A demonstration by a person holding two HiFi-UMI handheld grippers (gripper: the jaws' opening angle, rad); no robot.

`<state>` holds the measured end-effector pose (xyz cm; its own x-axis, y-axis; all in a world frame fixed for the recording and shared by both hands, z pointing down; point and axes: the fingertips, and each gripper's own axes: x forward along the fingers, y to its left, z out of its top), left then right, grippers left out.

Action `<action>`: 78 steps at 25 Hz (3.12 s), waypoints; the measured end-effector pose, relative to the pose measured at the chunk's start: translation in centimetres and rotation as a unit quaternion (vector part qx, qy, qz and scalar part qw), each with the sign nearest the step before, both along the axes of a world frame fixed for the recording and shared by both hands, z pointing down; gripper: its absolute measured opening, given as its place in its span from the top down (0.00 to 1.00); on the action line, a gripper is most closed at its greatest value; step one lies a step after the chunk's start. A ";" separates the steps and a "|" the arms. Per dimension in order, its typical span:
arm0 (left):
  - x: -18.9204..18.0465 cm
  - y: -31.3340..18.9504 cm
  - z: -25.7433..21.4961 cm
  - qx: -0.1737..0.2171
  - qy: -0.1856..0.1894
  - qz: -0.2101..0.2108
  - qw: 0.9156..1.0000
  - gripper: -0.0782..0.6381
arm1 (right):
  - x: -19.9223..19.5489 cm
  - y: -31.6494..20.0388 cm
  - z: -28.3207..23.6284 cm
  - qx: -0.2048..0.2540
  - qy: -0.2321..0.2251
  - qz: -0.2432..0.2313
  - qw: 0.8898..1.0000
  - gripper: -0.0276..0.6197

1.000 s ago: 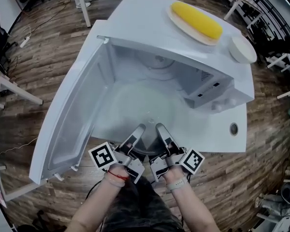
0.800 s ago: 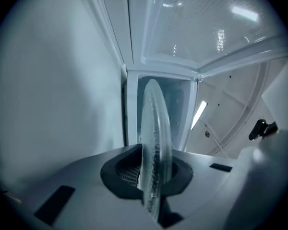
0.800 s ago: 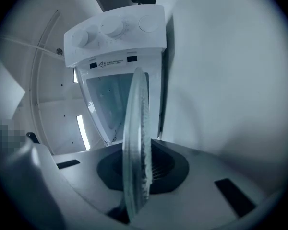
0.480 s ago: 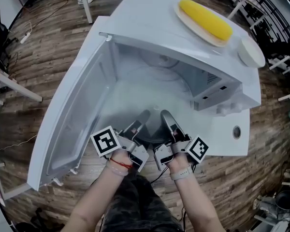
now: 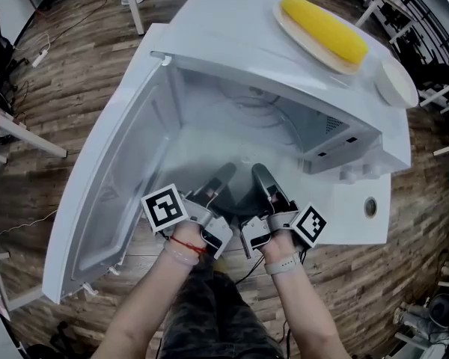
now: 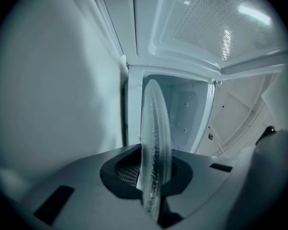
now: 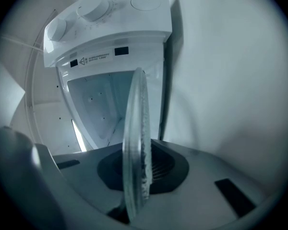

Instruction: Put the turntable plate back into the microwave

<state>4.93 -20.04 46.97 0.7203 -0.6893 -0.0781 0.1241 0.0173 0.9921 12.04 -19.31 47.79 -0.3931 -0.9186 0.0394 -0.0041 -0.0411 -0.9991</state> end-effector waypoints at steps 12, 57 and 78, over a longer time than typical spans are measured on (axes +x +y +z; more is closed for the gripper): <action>-0.7 -0.4 -0.1 -0.025 0.036 -0.008 0.999 0.85 | 0.1 -1.9 -0.2 -0.014 0.005 0.011 1.000 0.89; -0.6 0.3 -0.1 -0.013 0.015 -0.016 1.000 0.85 | 1.5 -1.1 -0.5 -0.003 0.004 -0.042 0.999 0.84; -0.3 -2.1 -0.3 0.007 0.003 -0.030 1.000 0.85 | 2.4 -2.3 -0.8 0.045 0.037 -0.019 0.998 0.88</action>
<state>4.63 -22.18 46.71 0.6767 -0.7304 -0.0922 0.1298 -0.0049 0.9915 14.45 -21.61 46.98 -0.4266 -0.9043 -0.0124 -0.0773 0.0502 -0.9957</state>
